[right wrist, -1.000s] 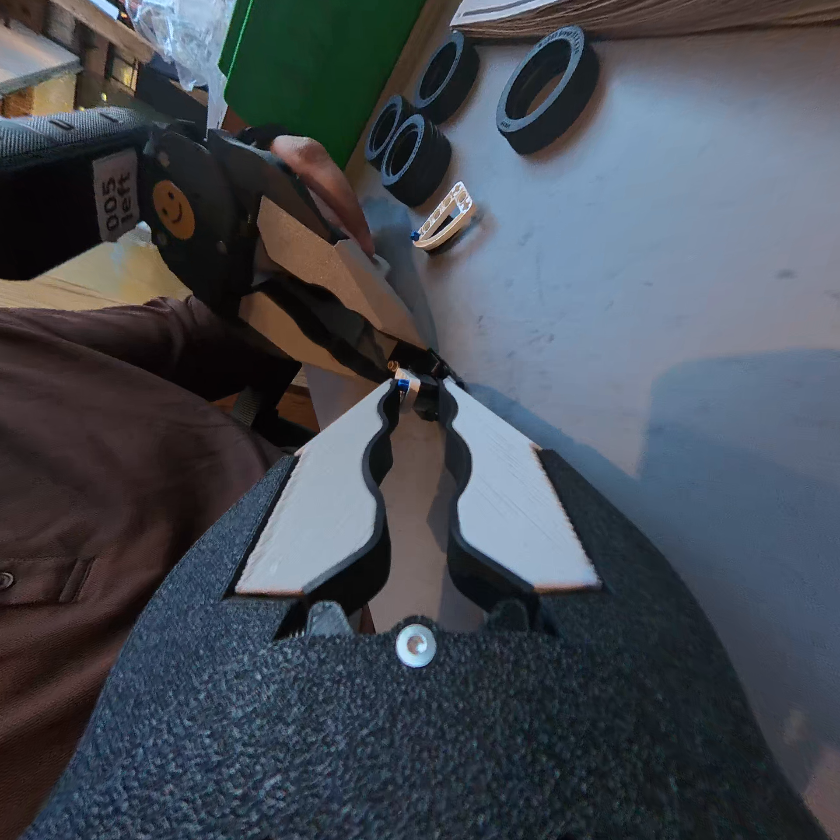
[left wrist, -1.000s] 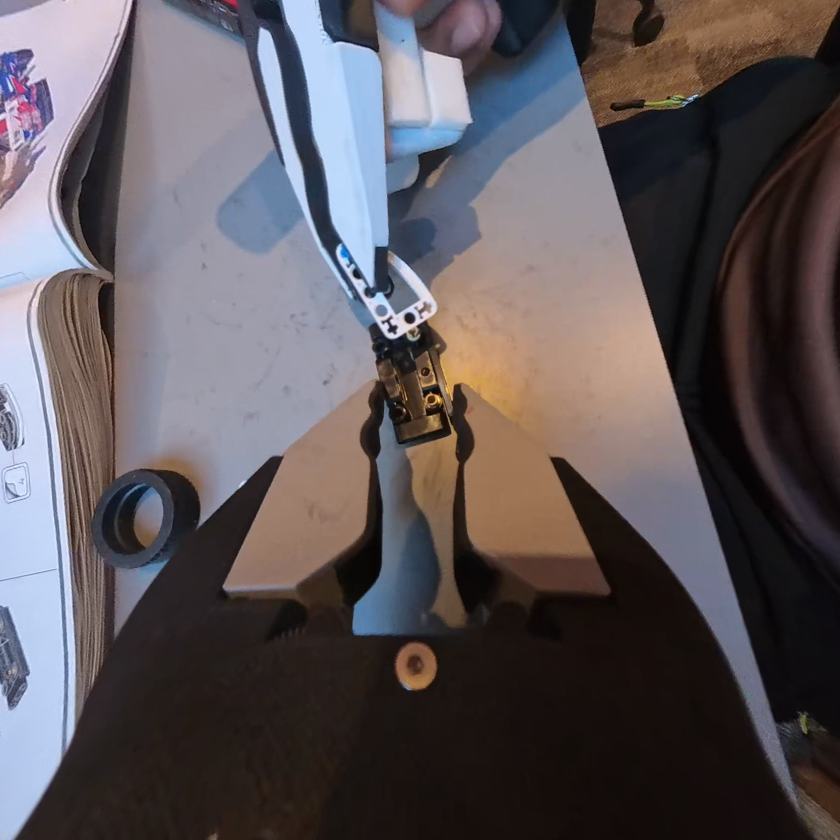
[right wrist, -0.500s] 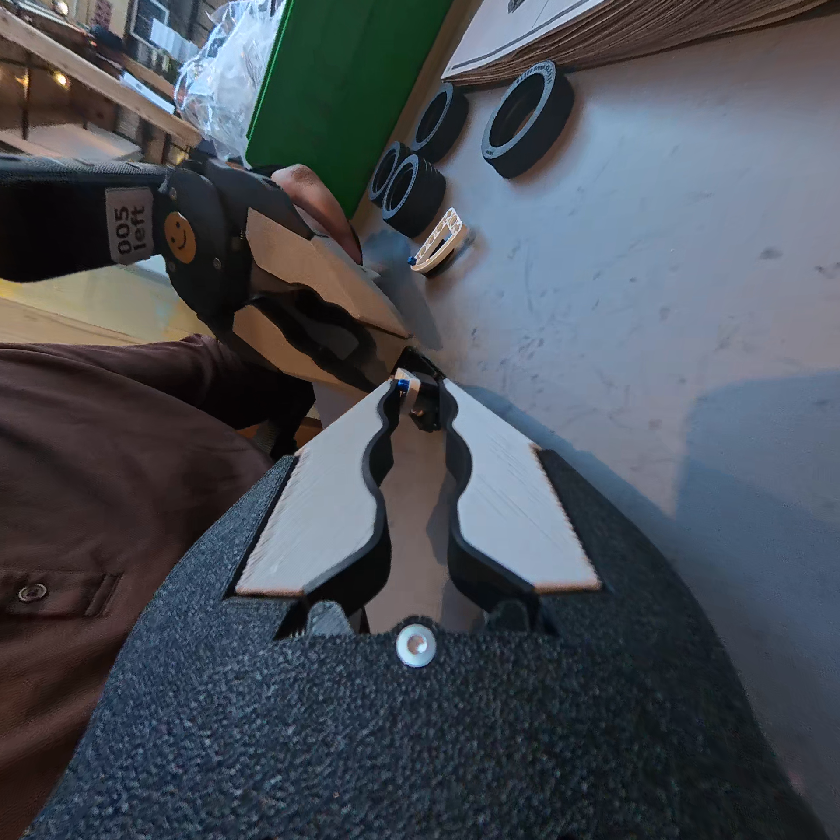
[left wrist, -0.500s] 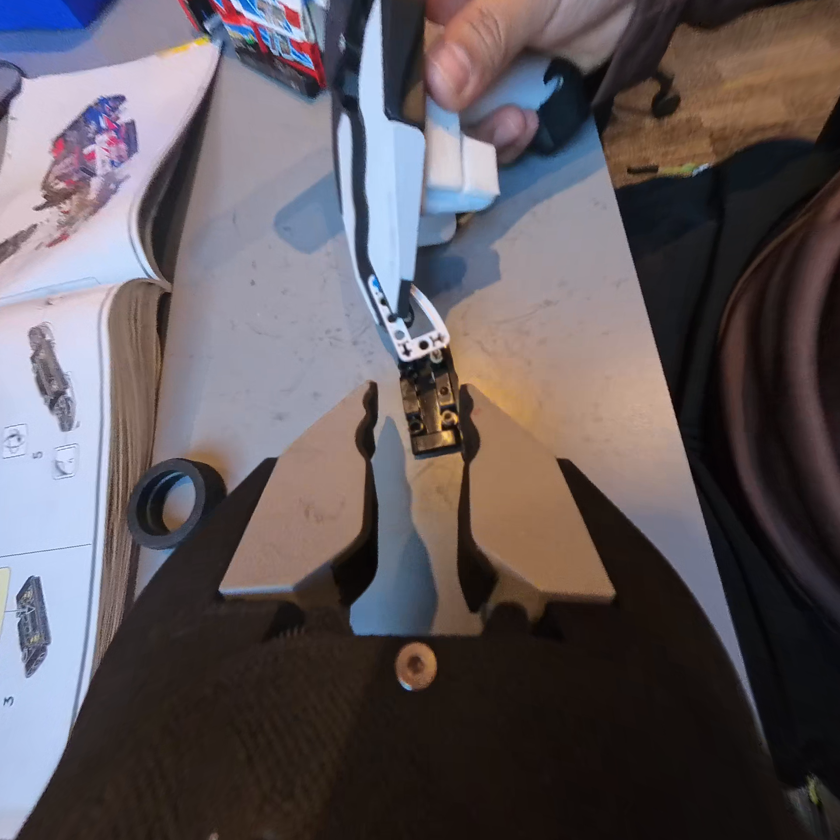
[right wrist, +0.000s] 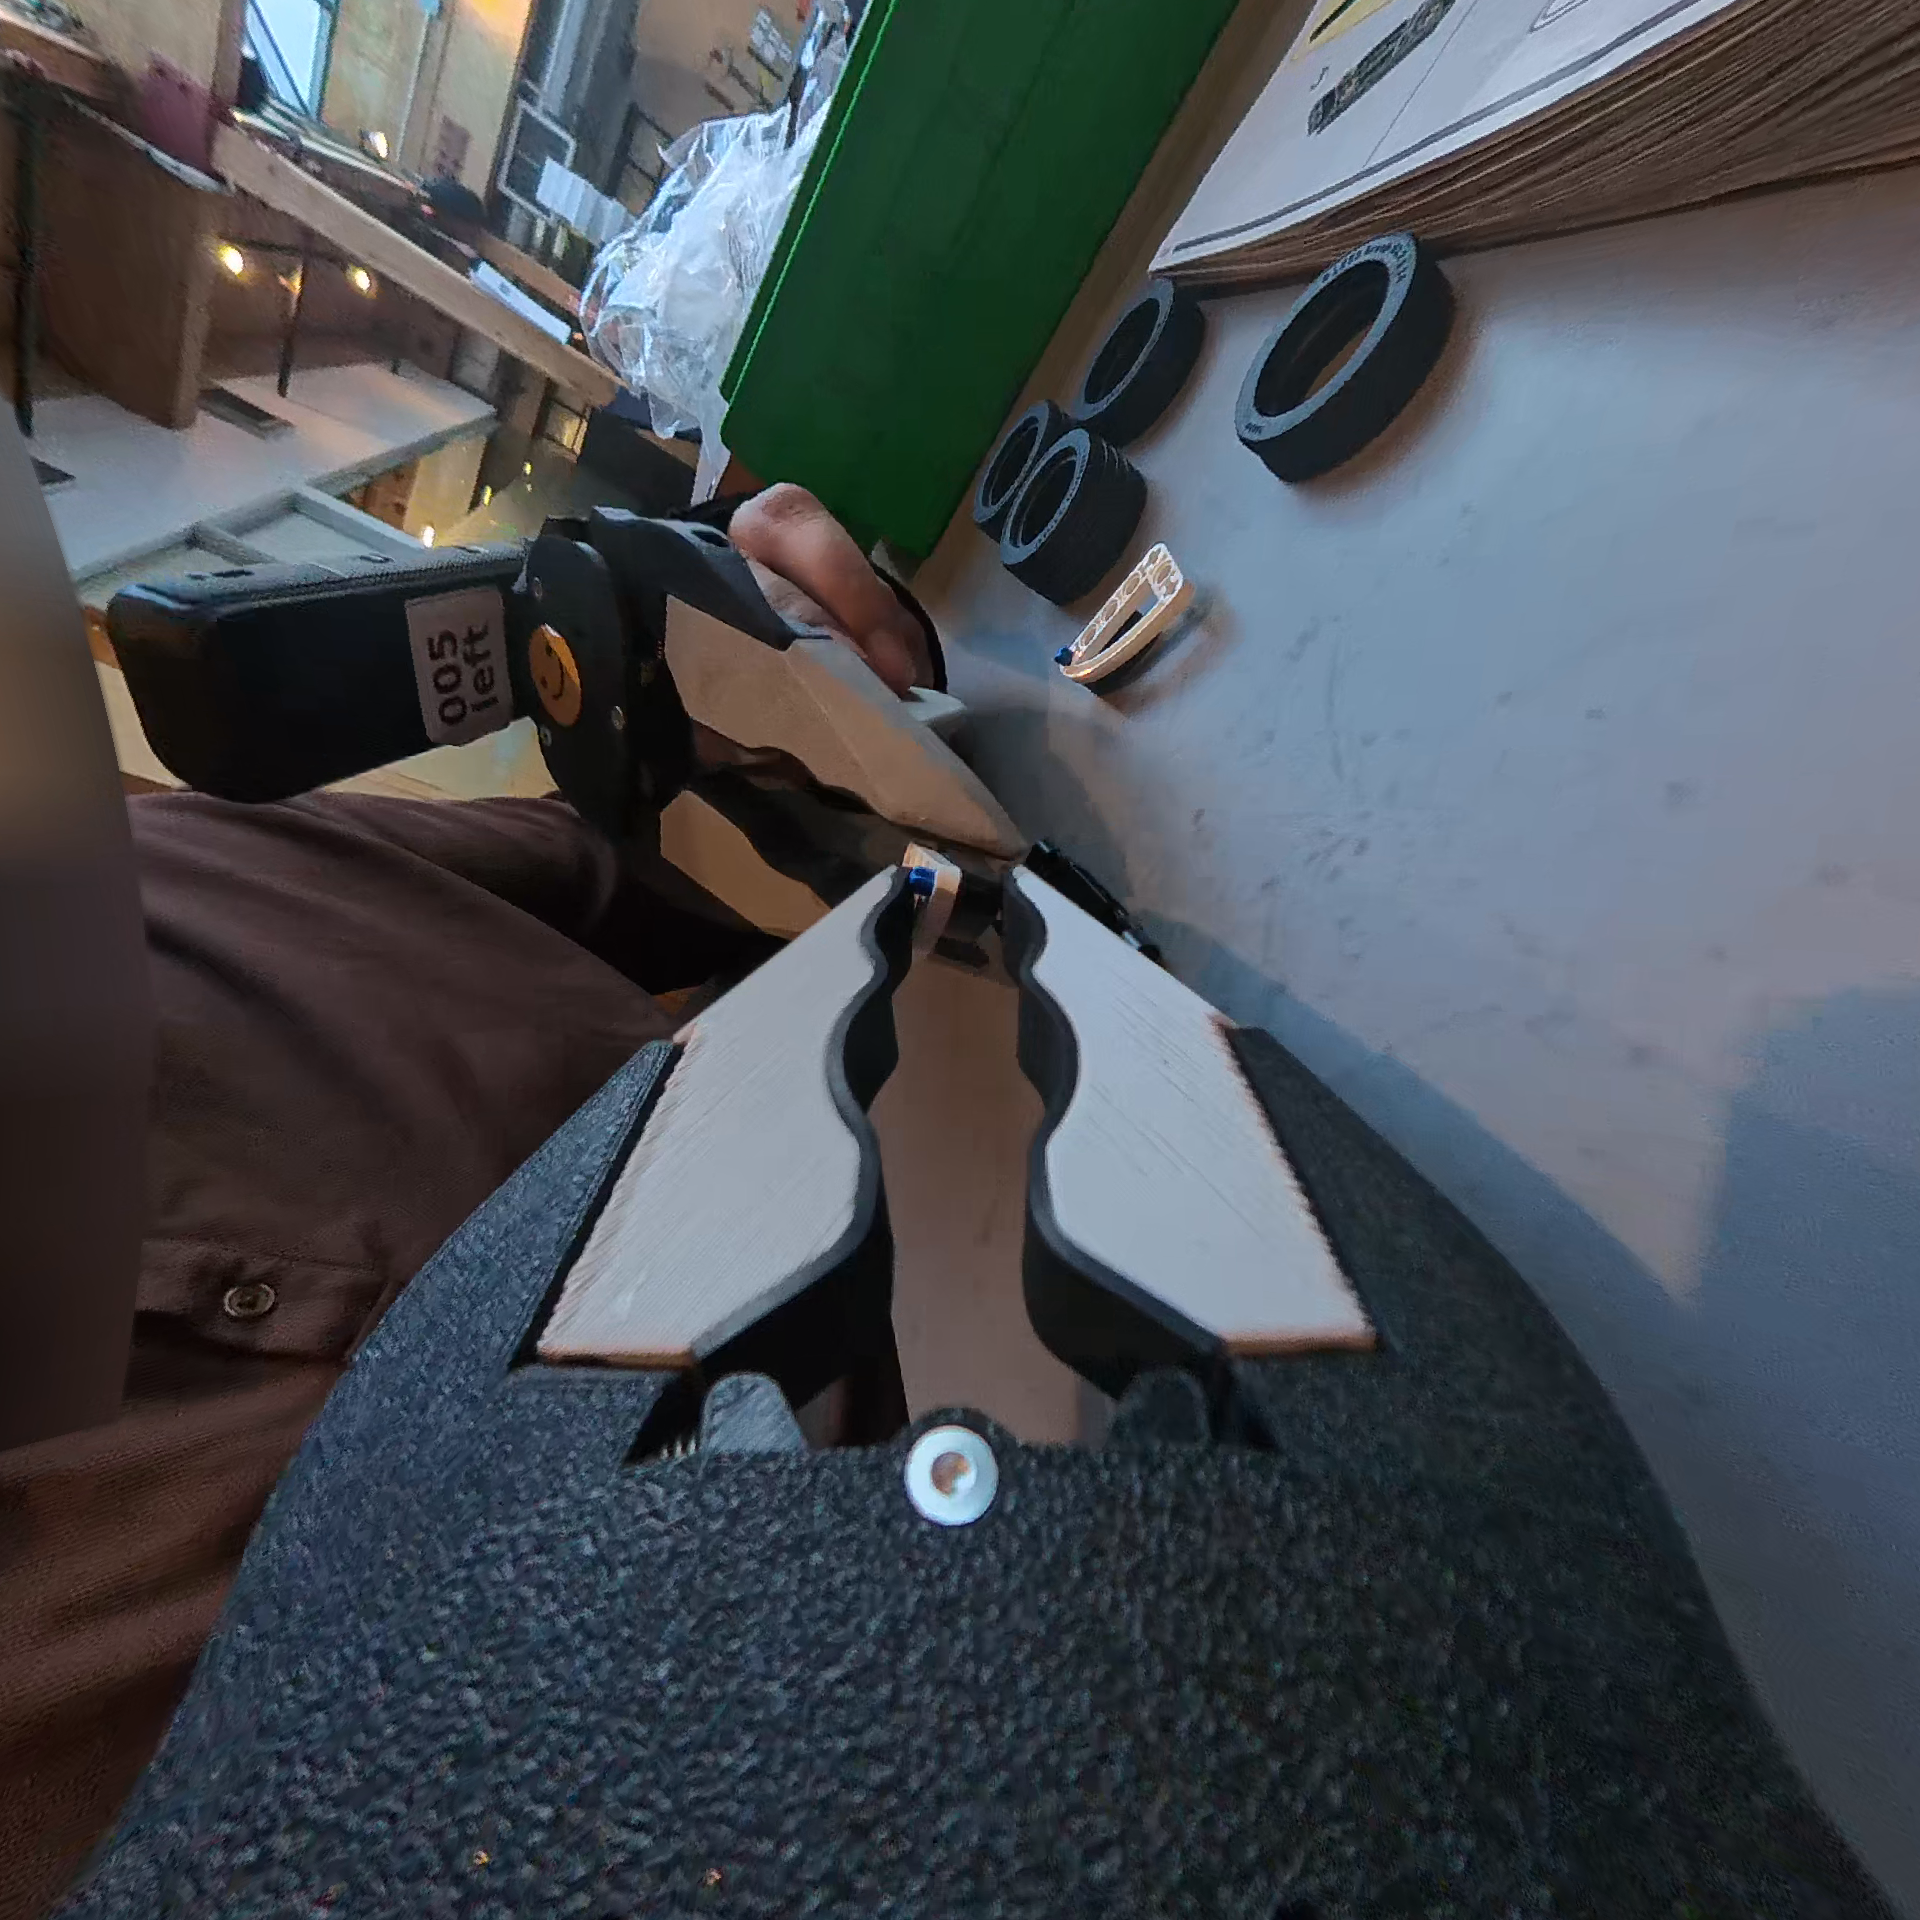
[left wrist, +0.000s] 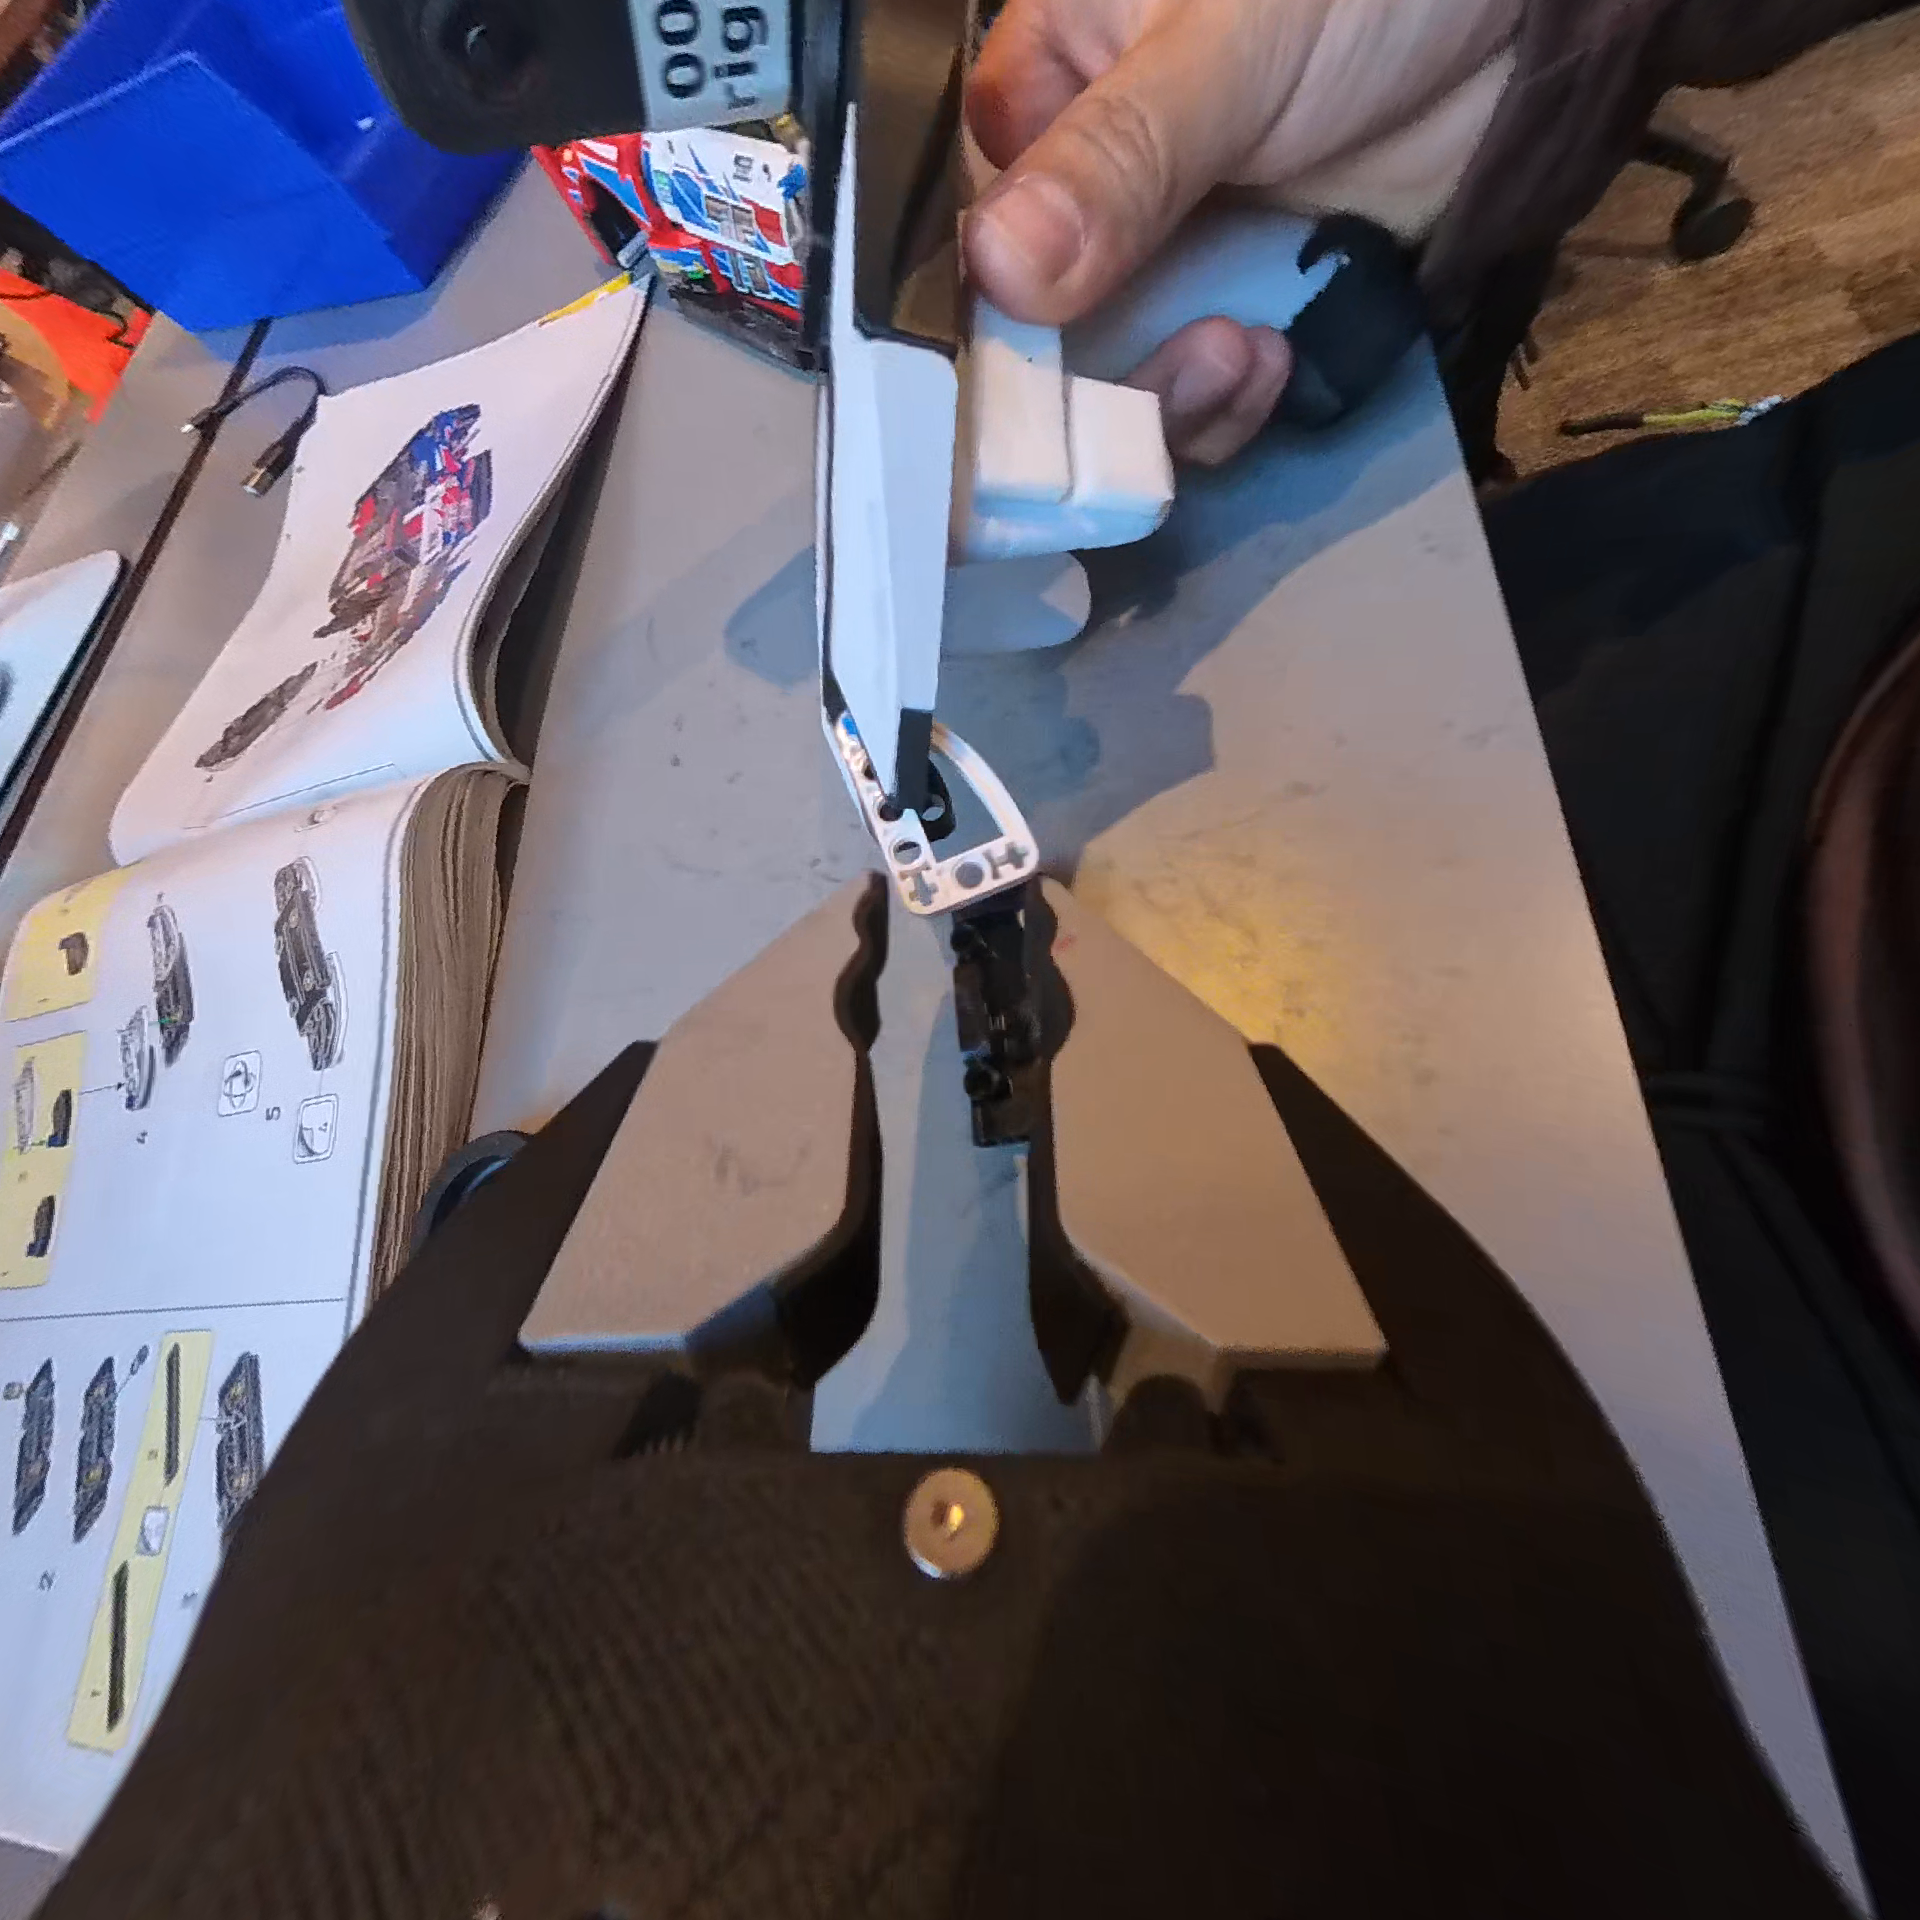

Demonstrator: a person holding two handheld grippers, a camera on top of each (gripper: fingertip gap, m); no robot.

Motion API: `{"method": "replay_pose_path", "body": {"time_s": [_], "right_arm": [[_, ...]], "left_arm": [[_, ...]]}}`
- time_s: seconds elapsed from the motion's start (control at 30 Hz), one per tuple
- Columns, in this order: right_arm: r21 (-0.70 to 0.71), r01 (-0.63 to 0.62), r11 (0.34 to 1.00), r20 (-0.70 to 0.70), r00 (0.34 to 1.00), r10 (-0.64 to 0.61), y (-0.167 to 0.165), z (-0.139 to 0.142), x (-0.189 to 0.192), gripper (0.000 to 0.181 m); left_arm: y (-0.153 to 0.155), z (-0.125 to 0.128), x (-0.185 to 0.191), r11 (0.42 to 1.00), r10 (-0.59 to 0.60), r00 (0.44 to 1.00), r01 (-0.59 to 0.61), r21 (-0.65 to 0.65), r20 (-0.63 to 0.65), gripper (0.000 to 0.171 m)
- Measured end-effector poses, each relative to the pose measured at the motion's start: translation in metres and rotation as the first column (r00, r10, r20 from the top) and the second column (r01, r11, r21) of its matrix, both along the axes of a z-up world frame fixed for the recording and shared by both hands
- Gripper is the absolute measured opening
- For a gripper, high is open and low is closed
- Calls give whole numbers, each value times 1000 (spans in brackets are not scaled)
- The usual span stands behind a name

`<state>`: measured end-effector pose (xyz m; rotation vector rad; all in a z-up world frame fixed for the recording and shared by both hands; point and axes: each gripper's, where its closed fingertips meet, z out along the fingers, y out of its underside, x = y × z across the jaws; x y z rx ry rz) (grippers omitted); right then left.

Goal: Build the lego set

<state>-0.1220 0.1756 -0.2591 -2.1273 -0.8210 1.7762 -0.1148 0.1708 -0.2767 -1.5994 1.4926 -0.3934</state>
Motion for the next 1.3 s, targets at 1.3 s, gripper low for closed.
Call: {"method": "replay_pose_path", "body": {"time_s": [1.3], "right_arm": [[444,108,889,147,970,-192,24,6,16,40]], "left_arm": [[22,18,-14,992,124,985,-122,-27,117,24]]}}
